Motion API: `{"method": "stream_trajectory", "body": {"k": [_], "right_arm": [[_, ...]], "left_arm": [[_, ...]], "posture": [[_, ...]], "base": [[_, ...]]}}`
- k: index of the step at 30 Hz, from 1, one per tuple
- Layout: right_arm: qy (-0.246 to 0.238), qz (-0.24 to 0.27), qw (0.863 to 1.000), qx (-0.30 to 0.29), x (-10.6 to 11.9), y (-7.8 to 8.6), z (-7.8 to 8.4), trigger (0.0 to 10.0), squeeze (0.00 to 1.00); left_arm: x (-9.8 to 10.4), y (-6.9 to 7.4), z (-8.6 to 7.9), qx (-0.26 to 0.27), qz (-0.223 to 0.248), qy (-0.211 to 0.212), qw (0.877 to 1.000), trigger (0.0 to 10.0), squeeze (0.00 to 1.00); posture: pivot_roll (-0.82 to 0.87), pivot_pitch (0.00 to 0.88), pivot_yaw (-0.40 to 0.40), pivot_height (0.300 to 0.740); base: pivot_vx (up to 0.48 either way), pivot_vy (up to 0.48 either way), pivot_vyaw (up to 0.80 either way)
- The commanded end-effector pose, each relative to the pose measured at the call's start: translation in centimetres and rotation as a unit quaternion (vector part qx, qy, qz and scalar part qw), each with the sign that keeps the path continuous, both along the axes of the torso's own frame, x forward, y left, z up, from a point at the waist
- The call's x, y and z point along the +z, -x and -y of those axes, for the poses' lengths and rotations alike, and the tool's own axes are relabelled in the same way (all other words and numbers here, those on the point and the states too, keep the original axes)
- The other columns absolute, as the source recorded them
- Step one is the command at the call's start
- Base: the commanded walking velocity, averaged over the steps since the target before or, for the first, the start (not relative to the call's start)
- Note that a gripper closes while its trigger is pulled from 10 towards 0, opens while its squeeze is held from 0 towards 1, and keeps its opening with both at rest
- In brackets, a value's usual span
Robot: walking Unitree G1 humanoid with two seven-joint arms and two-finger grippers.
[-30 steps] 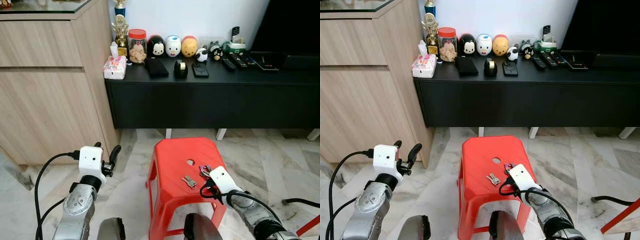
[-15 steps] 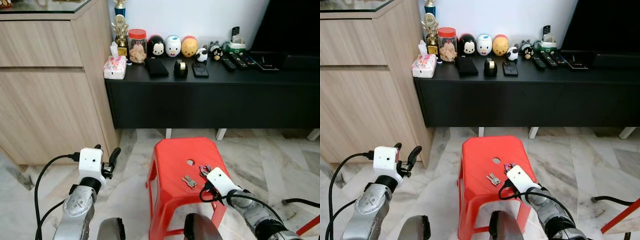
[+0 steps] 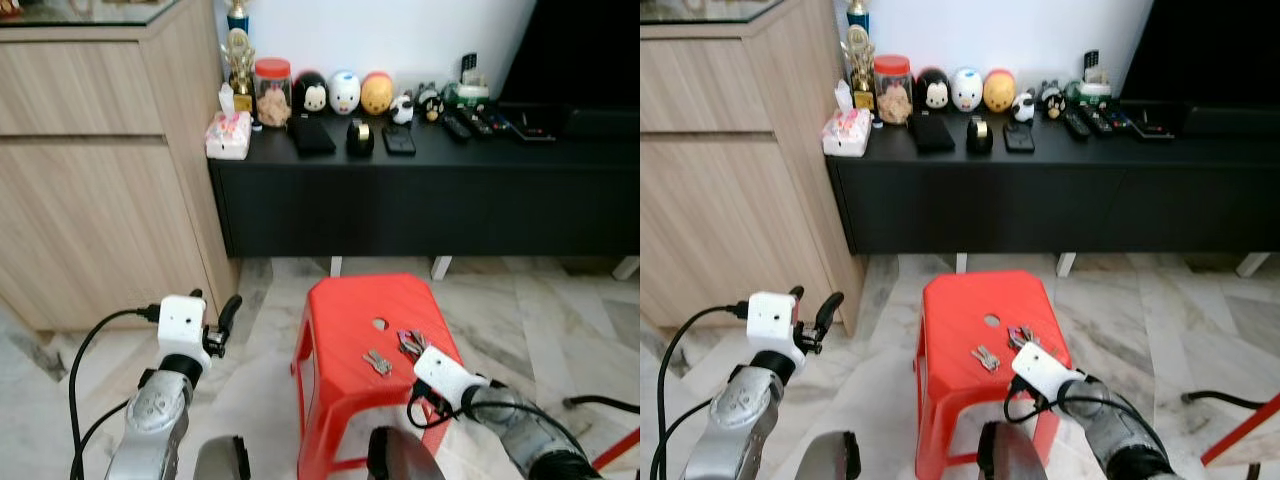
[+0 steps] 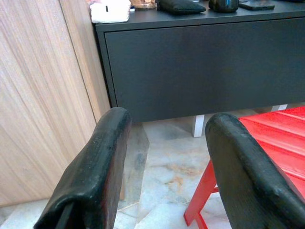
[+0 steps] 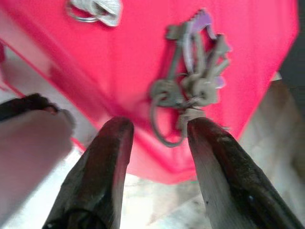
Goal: Hang keys on a hook
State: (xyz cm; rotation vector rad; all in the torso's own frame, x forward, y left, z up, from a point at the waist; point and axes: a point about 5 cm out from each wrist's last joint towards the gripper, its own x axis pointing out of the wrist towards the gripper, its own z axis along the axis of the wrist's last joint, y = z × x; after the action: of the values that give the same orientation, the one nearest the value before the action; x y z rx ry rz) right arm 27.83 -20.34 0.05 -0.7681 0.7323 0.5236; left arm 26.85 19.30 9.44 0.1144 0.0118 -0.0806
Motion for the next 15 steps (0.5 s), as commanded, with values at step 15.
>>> {"method": "stream_trajectory", "body": {"k": [15], "right_arm": [[0.040,0.002,0.999,0.015,-0.03,0.24,0.56,10.0,0.00]], "left_arm": [[0.02,-0.11,-0.01,-0.002,-0.004,-0.004,1.000,10.0,0.00]], "posture": [[0.01,0.000,-0.069,0.571]], "base": [[0.000,0.000,0.00]]}}
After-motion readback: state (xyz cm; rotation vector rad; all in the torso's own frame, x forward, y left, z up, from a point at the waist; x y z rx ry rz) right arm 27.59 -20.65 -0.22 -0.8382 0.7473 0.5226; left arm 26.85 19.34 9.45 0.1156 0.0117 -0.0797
